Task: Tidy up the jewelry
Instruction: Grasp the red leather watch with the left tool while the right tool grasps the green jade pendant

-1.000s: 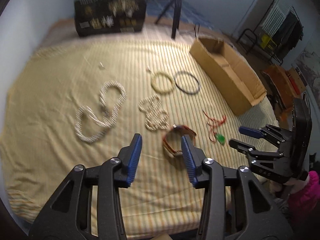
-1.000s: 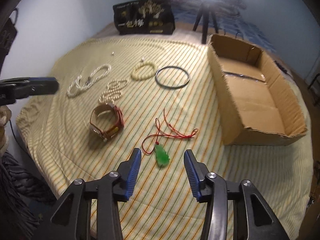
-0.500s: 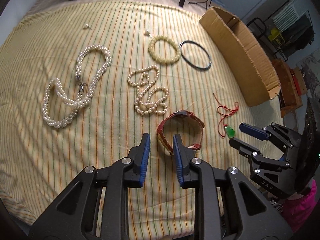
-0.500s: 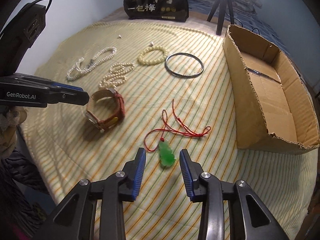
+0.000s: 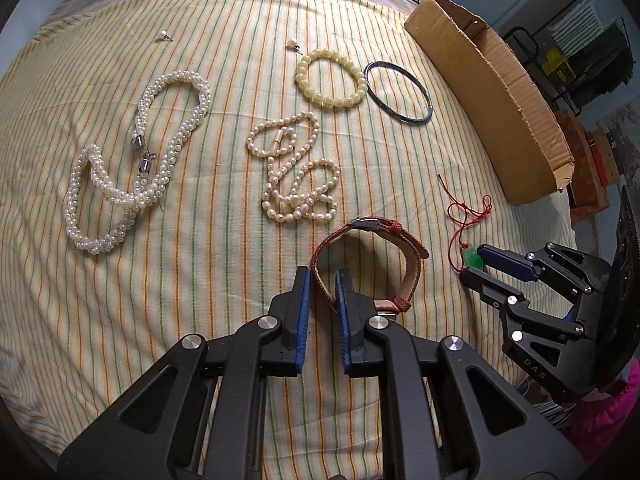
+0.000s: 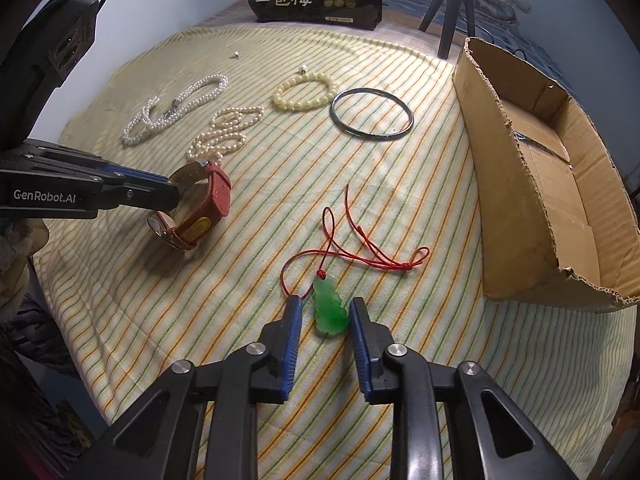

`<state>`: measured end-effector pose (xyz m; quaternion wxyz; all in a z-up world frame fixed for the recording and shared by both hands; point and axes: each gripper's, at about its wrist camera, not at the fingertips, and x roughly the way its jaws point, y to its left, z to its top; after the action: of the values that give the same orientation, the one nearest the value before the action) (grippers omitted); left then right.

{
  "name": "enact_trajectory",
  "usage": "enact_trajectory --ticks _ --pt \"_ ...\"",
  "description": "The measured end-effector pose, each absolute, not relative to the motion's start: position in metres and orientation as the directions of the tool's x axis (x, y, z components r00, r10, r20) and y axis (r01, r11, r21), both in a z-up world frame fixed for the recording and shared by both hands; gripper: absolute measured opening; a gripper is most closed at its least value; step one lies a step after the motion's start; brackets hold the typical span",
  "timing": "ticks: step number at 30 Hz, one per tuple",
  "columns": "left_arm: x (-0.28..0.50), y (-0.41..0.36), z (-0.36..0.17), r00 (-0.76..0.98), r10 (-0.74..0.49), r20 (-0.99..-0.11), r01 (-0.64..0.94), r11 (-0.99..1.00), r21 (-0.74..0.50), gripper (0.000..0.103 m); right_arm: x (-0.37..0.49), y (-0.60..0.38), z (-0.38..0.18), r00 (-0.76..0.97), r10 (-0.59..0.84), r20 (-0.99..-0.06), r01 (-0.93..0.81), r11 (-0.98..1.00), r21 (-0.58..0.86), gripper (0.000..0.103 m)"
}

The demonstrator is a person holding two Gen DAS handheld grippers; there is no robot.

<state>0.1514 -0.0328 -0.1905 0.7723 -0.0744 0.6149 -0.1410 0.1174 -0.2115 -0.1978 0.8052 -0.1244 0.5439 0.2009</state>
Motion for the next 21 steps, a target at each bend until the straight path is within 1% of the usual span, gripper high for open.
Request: enact_trajectory --ticks 2,5,13,21 --pt "0.151 -0.033 -0.192 0.203 -0.311 -0.928 0.124 0.949 -0.291 0.006 0.118 -0.212 -0.198 0.325 0.195 -0.925 -0.457 0.889 0.027 0.015" --pt "0.153 -0.033 -0.193 0.202 -0.319 -0.926 0.122 0.946 -0.299 0.004 0.118 -0.212 -0.198 0.322 0.207 -0.924 -0.454 0.89 0.041 0.015" --pt "0.148 -0.038 -0.186 0.238 -0.301 -0.923 0.145 0.951 -0.273 0.002 0.116 -0.216 -0.189 0.344 0.231 -0.91 -0.449 0.892 0.057 0.015" --pt "0.148 -0.034 -0.174 0.288 -0.286 -0.914 0.137 0.957 -0.256 0.001 0.118 -0.223 -0.147 0.447 0.278 -0.85 -0.419 0.905 0.076 0.015"
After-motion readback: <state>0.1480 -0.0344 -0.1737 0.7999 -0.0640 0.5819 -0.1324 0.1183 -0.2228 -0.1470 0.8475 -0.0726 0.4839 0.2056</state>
